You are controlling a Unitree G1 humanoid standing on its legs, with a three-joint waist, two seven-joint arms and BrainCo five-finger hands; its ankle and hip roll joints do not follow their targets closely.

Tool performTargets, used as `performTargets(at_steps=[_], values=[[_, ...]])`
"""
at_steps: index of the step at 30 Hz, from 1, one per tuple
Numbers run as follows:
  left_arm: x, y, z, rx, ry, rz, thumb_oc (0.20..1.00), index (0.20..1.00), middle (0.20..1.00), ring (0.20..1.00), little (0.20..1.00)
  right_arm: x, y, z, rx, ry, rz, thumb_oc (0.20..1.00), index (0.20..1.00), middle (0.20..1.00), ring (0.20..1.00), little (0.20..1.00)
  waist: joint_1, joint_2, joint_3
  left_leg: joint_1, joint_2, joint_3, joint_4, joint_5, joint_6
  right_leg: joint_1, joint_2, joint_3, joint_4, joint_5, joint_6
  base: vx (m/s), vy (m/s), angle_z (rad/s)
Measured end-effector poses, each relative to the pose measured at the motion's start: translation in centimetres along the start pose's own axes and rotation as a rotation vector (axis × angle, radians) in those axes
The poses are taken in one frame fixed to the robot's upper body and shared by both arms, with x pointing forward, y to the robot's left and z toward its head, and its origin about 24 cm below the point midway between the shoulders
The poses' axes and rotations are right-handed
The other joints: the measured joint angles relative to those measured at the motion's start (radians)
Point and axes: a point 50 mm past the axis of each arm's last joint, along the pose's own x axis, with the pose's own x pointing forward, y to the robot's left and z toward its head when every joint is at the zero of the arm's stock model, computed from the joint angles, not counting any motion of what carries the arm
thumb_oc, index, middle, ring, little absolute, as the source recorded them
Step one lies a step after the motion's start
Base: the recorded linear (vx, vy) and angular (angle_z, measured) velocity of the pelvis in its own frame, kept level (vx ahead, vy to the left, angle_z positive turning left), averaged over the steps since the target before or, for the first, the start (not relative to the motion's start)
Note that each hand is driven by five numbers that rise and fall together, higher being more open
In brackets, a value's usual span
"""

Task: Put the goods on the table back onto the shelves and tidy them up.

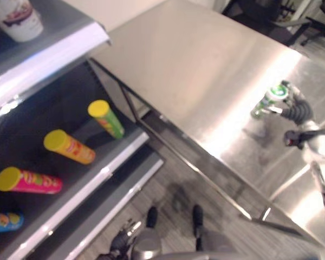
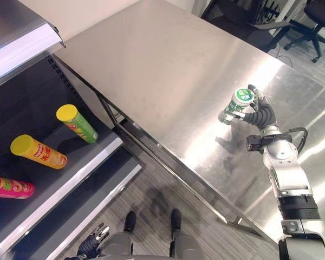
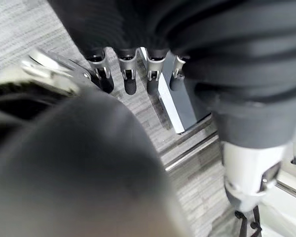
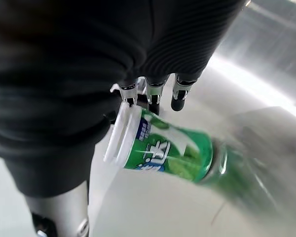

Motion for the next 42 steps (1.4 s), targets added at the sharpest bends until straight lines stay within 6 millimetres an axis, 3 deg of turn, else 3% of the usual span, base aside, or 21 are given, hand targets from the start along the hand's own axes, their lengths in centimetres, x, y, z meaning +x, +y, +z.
performTargets(at_steps=[7,13,14,15,16,17,18,33,35,42], values=[[0.1,0.0,0.1,0.001,-0.001,-0.001,1.0,1.0,1.0,1.0,1.0,0.6,-0.6,0.3,-0.037,0.005,0.0,1.0,1.0,1.0,1.0,1.0,0.002,0.011,0.017,0.002,-0.004,0.001,0.0,0.001,0.001,0.002,-0.004,0.0,0.0,0.0,0.0,0.0,0.0,0.0],[0.2,-0.1,0.3,0.002,-0.006,-0.002,1.0,1.0,1.0,1.0,1.0,1.8,-0.5,1.7,-0.098,-0.03,0.022,1.0,1.0,1.0,1.0,1.0,0.003,0.024,0.025,0.001,-0.005,-0.001,0.0,0.002,0.002,0.002,-0.005,-0.002,0.0,0.001,0.001,0.0,0.0,0.0],[0.2,-0.1,0.3,0.002,-0.005,-0.002,1.0,1.0,1.0,1.0,1.0,1.9,-0.5,1.8,-0.1,-0.032,0.023,0.884,0.884,0.884,0.884,0.884,0.005,0.024,0.025,0.001,-0.005,-0.001,0.0,0.002,0.002,0.002,-0.005,-0.002,0.0,0.001,0.0,0.0,0.0,0.0],[0.2,-0.1,0.3,0.002,-0.005,-0.002,1.0,1.0,1.0,1.0,1.0,2.1,-0.4,1.8,-0.107,-0.028,0.027,0.592,0.592,0.592,0.592,0.592,0.006,0.024,0.025,0.001,-0.005,-0.001,0.0,0.002,0.002,0.003,-0.005,-0.002,0.0,0.001,0.0,0.0,0.0,0.0],[0.2,-0.1,0.3,0.002,-0.005,-0.002,1.0,1.0,1.0,1.0,1.0,2.2,-0.3,1.9,-0.115,-0.027,0.032,0.539,0.539,0.539,0.539,0.539,0.006,0.024,0.025,0.001,-0.005,-0.001,0.0,0.002,0.002,0.003,-0.005,-0.002,0.0,0.001,0.0,0.0,0.0,0.0],[0.2,-0.1,0.3,0.002,-0.005,-0.002,1.0,1.0,1.0,1.0,1.0,2.4,-0.2,2.0,-0.123,-0.031,0.036,0.228,0.228,0.228,0.228,0.228,0.006,0.024,0.025,0.001,-0.005,-0.001,0.0,0.002,0.002,0.003,-0.005,-0.002,0.0,0.001,0.0,0.0,0.0,0.0],[0.2,-0.1,0.3,0.002,-0.005,-0.002,1.0,1.0,1.0,1.0,1.0,2.4,-0.2,2.1,-0.127,-0.033,0.034,0.2,0.2,0.2,0.2,0.2,0.006,0.024,0.025,0.002,-0.005,-0.001,0.0,0.002,0.002,0.003,-0.005,-0.002,0.0,0.001,0.0,0.0,0.0,0.0],[0.3,-0.1,0.2,-0.004,0.007,0.008,1.0,1.0,1.0,1.0,1.0,2.9,0.4,2.6,-0.141,-0.047,0.057,0.2,0.2,0.2,0.2,0.2,0.018,0.024,0.025,0.018,-0.006,-0.009,0.0,0.003,0.003,0.022,-0.006,-0.004,0.0,0.0,0.0,0.0,0.0,0.01],[0.4,-0.1,0.2,-0.004,0.007,0.008,1.0,1.0,1.0,1.0,1.0,2.7,0.7,3.8,-0.139,-0.099,0.068,0.2,0.2,0.2,0.2,0.2,0.013,0.024,0.025,0.019,-0.006,-0.008,0.0,0.003,0.003,0.023,-0.006,-0.004,0.0,0.0,0.0,0.0,0.0,0.0],[0.7,-0.4,0.7,0.002,-0.004,0.002,1.0,1.0,1.0,1.0,1.0,0.0,3.8,11.5,-0.107,-0.482,0.158,0.2,0.2,0.2,0.2,0.2,0.004,0.026,0.021,0.038,-0.004,-0.023,0.0,-0.001,0.01,0.056,-0.006,-0.028,0.0,-0.004,-0.006,0.0,-0.033,0.07]])
